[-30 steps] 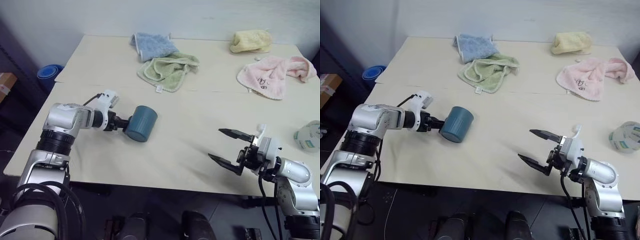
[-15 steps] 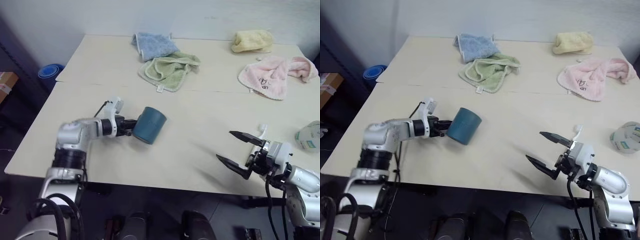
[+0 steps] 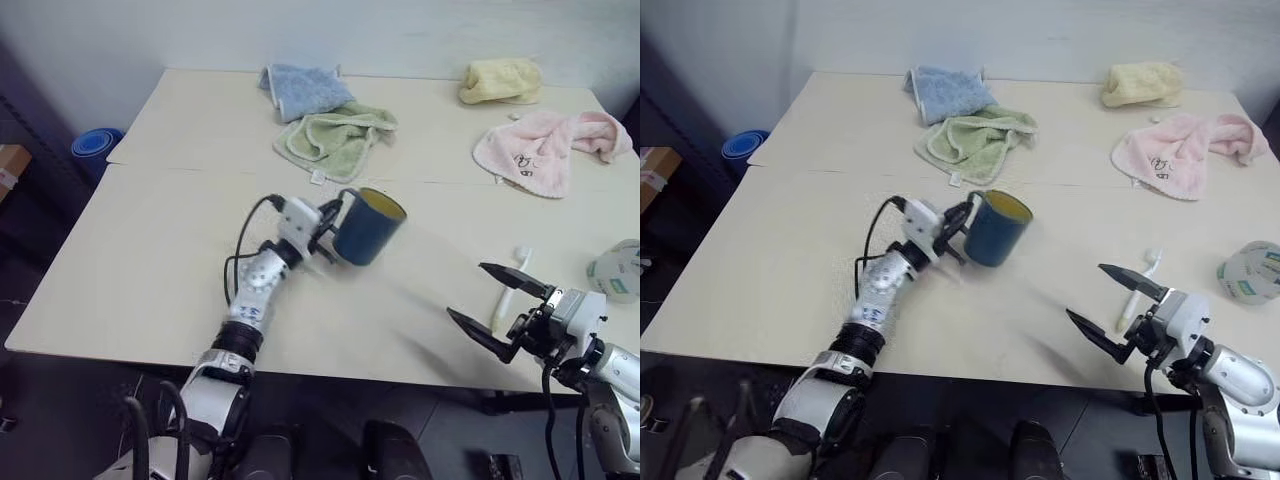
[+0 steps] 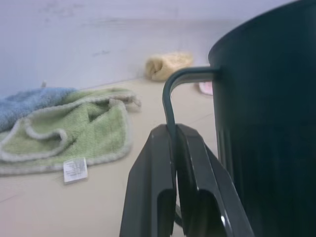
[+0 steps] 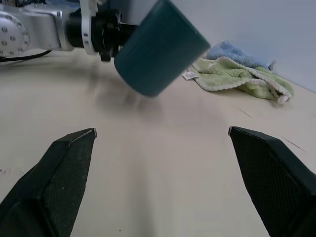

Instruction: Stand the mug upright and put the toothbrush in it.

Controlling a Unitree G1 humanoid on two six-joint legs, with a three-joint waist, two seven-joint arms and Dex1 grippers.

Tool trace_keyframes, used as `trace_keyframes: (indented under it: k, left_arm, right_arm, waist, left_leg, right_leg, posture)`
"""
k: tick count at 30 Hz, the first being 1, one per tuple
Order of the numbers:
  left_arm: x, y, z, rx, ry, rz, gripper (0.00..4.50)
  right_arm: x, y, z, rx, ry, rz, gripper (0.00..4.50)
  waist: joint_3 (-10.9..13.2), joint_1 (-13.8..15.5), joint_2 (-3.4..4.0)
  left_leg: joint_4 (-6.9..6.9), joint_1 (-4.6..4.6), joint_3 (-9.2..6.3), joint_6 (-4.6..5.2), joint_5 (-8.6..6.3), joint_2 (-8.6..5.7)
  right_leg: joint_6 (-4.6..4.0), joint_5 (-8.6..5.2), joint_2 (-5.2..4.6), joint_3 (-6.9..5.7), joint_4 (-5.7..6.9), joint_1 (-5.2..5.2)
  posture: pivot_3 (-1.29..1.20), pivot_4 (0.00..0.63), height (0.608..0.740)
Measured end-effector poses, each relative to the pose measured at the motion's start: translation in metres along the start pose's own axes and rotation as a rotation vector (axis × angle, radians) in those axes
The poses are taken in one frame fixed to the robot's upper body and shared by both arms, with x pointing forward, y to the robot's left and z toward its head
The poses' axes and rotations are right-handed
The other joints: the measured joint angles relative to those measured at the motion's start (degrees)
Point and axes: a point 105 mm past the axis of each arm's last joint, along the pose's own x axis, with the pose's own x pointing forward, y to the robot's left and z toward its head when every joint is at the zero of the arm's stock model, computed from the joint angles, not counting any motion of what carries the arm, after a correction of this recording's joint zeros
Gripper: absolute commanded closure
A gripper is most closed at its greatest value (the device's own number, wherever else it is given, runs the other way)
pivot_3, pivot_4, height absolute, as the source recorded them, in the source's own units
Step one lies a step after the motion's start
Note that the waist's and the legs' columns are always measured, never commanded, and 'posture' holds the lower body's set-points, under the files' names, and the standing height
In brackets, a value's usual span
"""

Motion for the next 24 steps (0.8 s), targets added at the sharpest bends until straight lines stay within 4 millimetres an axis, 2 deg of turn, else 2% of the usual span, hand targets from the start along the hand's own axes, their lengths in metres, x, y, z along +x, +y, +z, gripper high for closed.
trace_keyframes:
  k: [2, 5, 8, 11, 13, 14, 18, 19, 20, 24]
  left_arm:
    - [0.001, -0.008, -0.004, 0.056, 0.0, -0.022, 4.47]
    - [-0.002, -0.021, -0.007, 0.097, -0.027, -0.071, 3.79]
    - [-0.007, -0.026, -0.01, 0.082, -0.026, -0.123, 2.88]
    - [-0.014, -0.021, -0.009, 0.079, -0.035, -0.135, 1.98]
    - [-0.022, -0.016, -0.01, 0.077, -0.029, -0.141, 1.56]
    - [-0.025, -0.013, -0.011, 0.076, -0.023, -0.14, 1.18]
    - [-0.068, 0.017, -0.019, 0.039, 0.074, -0.175, 0.1]
    - [-0.09, 0.024, -0.019, -0.006, 0.112, -0.227, 0.04]
    - [-0.092, 0.025, -0.018, -0.006, 0.116, -0.232, 0.04]
    - [-0.155, 0.032, -0.008, -0.132, 0.265, -0.426, 0.04]
  right_arm:
    - [0.0, -0.001, 0.002, -0.01, -0.001, -0.003, 0.0]
    - [-0.004, -0.006, 0.007, -0.036, 0.008, -0.025, 0.0]
    - [-0.005, -0.006, 0.007, -0.037, 0.01, -0.026, 0.0]
    - [-0.007, -0.005, 0.007, -0.036, 0.016, -0.029, 0.0]
    - [-0.01, -0.006, 0.006, -0.035, 0.024, -0.037, 0.0]
    - [-0.011, -0.006, 0.006, -0.034, 0.027, -0.042, 0.0]
    - [-0.027, -0.012, 0.009, 0.003, 0.049, -0.096, 0.0]
    - [-0.036, -0.015, 0.01, 0.023, 0.056, -0.135, 0.0]
    - [-0.038, -0.016, 0.01, 0.024, 0.058, -0.14, 0.0]
    - [-0.078, -0.024, 0.006, 0.051, 0.145, -0.258, 0.0]
  waist:
    - [0.0, 0.01, 0.0]
    - [0.0, -0.05, 0.01]
    - [-0.03, -0.1, 0.05]
    - [-0.05, -0.15, 0.08]
    - [-0.08, -0.45, 0.13]
    - [-0.08, -0.5, 0.14]
    - [-0.09, -0.59, 0.16]
    - [-0.08, -0.5, 0.15]
    - [-0.08, -0.49, 0.16]
    - [-0.07, -0.18, 0.14]
  left_leg:
    - [-0.01, 0.01, 0.02, 0.01, 0.0, 0.0]
    - [-0.02, 0.03, 0.05, 0.03, -0.01, 0.01]
    - [-0.03, 0.07, 0.1, 0.05, -0.01, 0.01]
    - [-0.06, 0.13, 0.11, 0.05, -0.01, 0.03]
    - [-0.13, 0.2, 0.19, 0.04, -0.01, 0.06]
    - [-0.15, 0.21, 0.2, 0.04, -0.01, 0.06]
    - [-0.17, 0.21, 0.18, 0.04, -0.01, 0.1]
    - [-0.16, 0.15, 0.16, 0.04, -0.01, 0.1]
    - [-0.17, 0.16, 0.16, 0.04, -0.01, 0.1]
    - [-0.16, 0.14, 0.07, 0.06, -0.03, 0.1]
  right_leg:
    - [0.01, 0.0, 0.0, -0.01, -0.01, 0.0]
    - [0.03, 0.02, -0.02, -0.01, -0.01, 0.01]
    - [0.04, 0.02, -0.03, -0.01, -0.02, 0.03]
    - [0.04, 0.02, -0.03, 0.0, 0.02, 0.03]
    - [0.04, 0.02, -0.02, 0.03, 0.04, 0.03]
    - [0.03, 0.02, -0.02, 0.03, 0.03, 0.02]
    - [0.03, 0.02, -0.02, 0.03, 0.05, 0.0]
    - [0.03, 0.02, -0.02, 0.03, 0.02, -0.02]
    - [0.03, 0.02, -0.02, 0.03, 0.02, -0.02]
    - [0.02, 0.01, -0.03, 0.02, -0.01, 0.03]
  posture:
    - [0.0, 0.15, 0.74]
    - [0.0, 0.15, 0.74]
    - [0.0, 0.15, 0.74]
    - [0.0, 0.15, 0.74]
    - [0.0, 0.15, 0.74]
    - [0.0, 0.15, 0.74]
    - [0.0, 0.15, 0.74]
    - [0.0, 0.15, 0.74]
    - [0.0, 0.15, 0.74]
    - [0.0, 0.15, 0.74]
